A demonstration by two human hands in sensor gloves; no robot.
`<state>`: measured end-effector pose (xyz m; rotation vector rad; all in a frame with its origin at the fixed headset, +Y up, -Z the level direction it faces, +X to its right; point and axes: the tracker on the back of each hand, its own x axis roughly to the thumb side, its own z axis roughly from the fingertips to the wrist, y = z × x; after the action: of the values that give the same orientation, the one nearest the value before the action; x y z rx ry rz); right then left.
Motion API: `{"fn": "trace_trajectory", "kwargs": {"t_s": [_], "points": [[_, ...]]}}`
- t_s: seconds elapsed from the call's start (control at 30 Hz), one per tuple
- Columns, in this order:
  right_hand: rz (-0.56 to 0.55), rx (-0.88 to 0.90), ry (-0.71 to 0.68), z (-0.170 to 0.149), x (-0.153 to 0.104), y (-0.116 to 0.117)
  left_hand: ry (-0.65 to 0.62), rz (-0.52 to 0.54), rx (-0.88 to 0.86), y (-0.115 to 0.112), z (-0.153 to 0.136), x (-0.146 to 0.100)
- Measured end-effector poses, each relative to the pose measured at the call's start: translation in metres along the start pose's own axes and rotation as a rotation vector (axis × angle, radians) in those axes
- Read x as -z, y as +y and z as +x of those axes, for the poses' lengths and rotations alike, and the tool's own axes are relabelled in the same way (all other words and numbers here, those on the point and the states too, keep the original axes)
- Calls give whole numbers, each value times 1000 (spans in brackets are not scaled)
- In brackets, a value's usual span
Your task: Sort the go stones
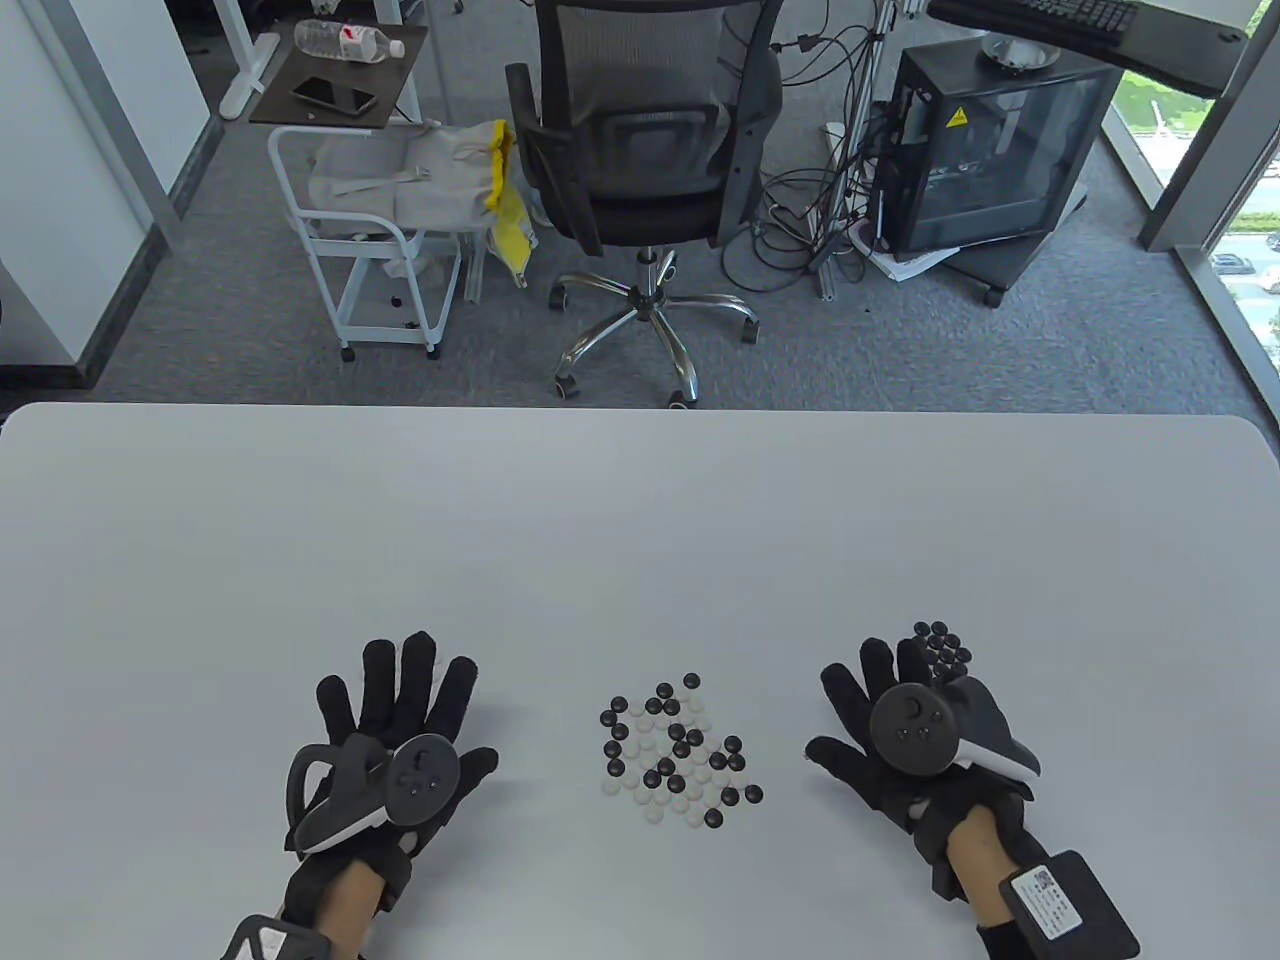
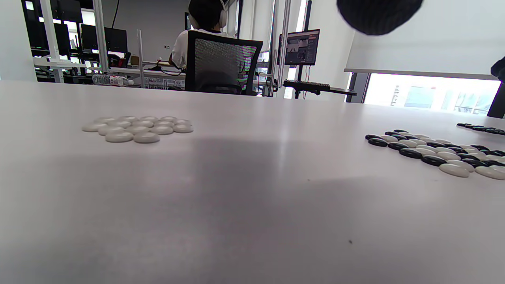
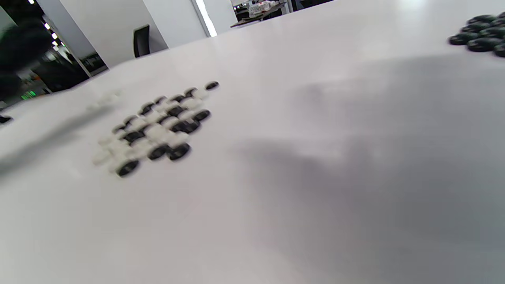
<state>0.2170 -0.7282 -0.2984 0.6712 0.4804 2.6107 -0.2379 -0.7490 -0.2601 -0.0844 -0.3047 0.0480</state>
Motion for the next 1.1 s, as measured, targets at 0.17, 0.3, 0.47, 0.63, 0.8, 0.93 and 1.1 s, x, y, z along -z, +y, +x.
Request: {"fn": "trace_trajectory", "kwargs": {"t_s": [0.17,0.3,0.47,0.63,0.8,0.93,1.1], "points": [[70,164,-56,27,21,-52,-7,-5,-8,0,1,-1],[152,73,31,43,47,-72,-11,-29,-19,-4,1,2],[263,44,98,52,84,-59,-16,-32,-14,-4,4,1],[342,17,122,54,118,-26,-18,-31,-14,-4,4,1],[406,5,120,55,141,5,-17,-42,-23,-4,3,1],[418,22,127,52,154,24,-17,-36,-29,-4,2,1],[411,31,150,46,161,33,-23,-48,-22,-5,2,0]]}}
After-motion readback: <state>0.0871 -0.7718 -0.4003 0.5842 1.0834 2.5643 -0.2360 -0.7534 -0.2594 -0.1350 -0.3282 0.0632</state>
